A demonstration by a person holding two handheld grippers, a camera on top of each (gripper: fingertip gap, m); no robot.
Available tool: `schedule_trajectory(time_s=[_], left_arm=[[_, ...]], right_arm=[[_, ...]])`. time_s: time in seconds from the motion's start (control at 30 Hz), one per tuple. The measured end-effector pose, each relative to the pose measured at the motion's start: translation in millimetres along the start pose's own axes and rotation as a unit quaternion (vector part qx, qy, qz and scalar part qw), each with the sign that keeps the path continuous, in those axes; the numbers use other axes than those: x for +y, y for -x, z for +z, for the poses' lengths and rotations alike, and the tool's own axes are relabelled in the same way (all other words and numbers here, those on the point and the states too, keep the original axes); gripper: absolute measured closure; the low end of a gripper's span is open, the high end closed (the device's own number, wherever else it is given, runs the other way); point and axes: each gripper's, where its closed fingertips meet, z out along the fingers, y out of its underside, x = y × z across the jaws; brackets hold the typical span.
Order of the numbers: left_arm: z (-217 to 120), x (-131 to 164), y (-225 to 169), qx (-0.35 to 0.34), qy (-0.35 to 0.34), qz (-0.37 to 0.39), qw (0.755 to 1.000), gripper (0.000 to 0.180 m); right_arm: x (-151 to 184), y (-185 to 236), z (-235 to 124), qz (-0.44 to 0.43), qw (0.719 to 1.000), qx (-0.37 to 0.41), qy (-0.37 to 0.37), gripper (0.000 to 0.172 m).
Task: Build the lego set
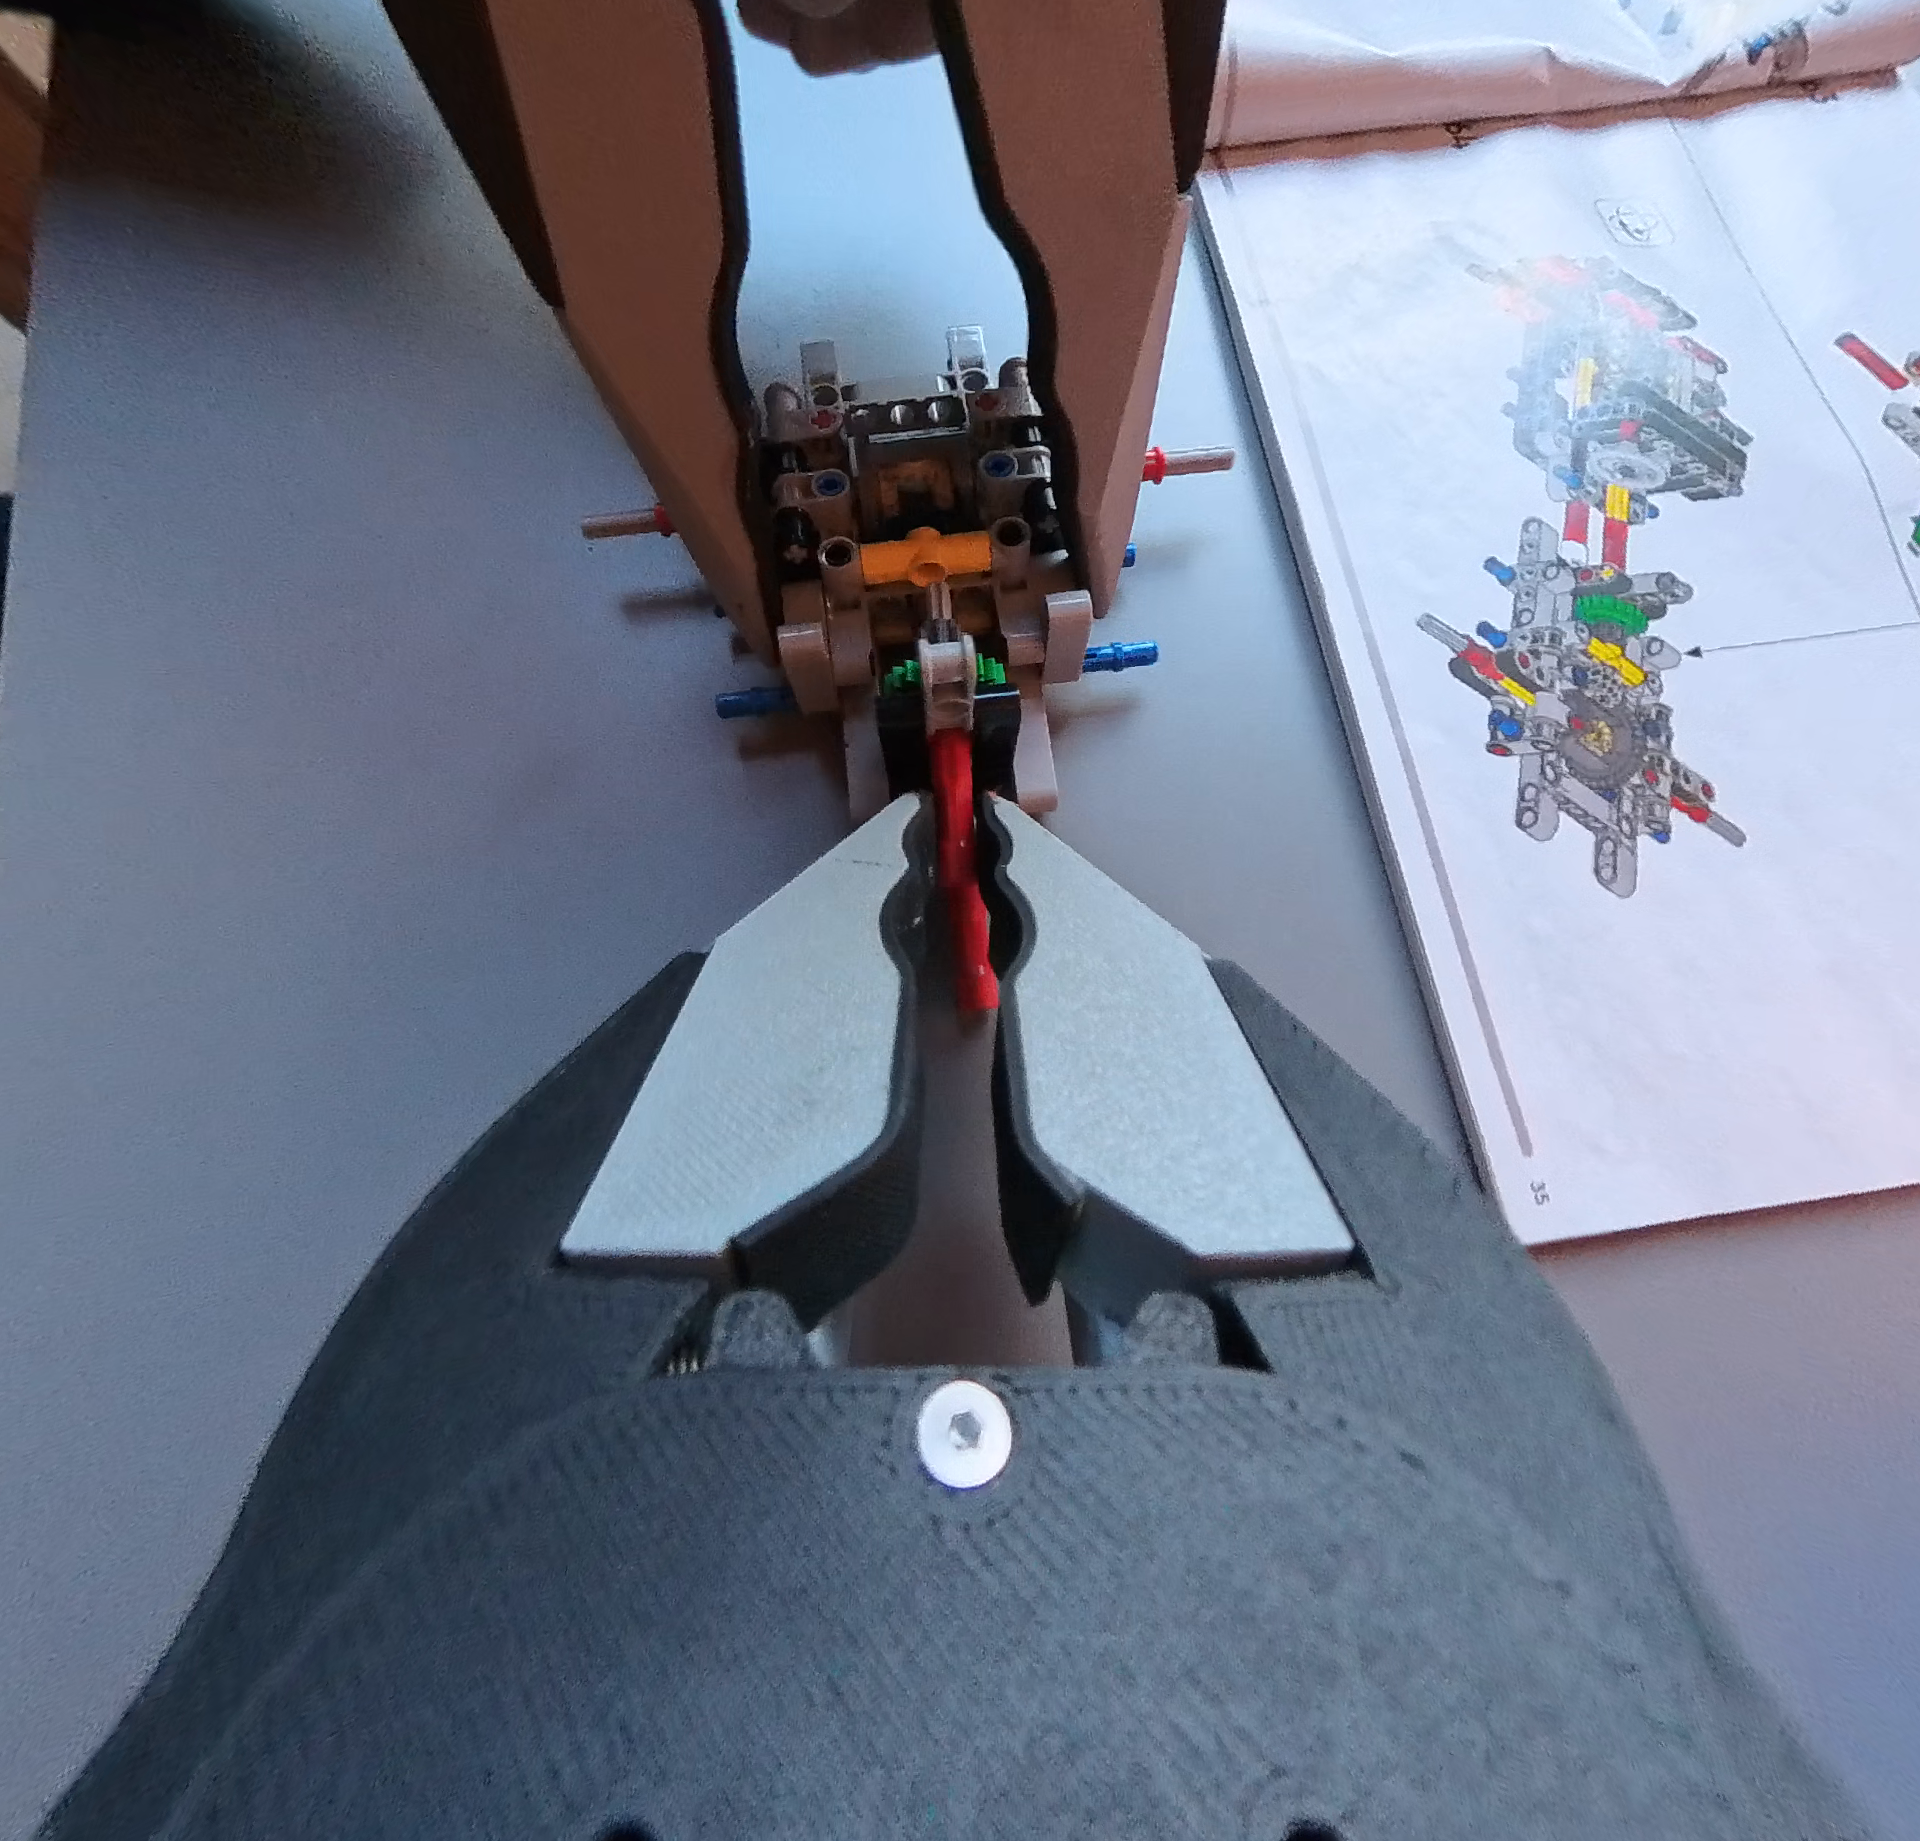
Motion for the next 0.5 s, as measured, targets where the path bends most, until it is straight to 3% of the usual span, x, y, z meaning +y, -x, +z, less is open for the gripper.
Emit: schedule_trajectory(time_s=[0.5], left_arm=[[1.6,0.9,-2.6,-0.021,0.0,-0.002,1.0,0.124]], right_arm=[[-6.3,5.0,3.9,0.026,0.999,-0.032,-0.001,0.168]])
